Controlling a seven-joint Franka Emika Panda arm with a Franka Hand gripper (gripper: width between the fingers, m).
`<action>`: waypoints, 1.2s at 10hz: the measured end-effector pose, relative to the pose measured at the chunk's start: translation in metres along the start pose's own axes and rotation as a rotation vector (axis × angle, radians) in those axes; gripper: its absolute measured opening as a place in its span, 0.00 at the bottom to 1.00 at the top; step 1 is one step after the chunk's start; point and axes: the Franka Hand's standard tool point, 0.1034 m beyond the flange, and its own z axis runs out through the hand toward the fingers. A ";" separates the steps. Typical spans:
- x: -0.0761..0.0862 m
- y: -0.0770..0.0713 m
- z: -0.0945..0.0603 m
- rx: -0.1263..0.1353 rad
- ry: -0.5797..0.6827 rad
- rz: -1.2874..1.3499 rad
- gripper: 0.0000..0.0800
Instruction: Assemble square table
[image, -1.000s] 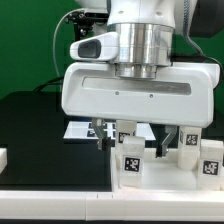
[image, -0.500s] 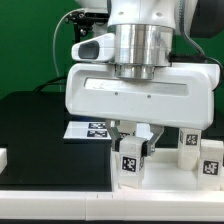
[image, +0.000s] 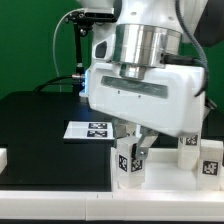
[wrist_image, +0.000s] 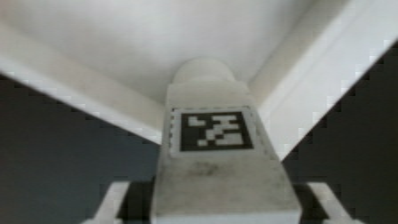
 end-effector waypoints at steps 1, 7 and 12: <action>0.000 0.000 0.000 -0.005 -0.023 0.097 0.36; -0.011 0.001 0.001 0.023 -0.058 0.772 0.36; -0.016 0.003 0.000 0.007 -0.049 0.150 0.80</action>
Offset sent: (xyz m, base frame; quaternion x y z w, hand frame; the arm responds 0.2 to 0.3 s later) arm 0.0224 0.0334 0.0026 0.1020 -0.0393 0.3360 0.9355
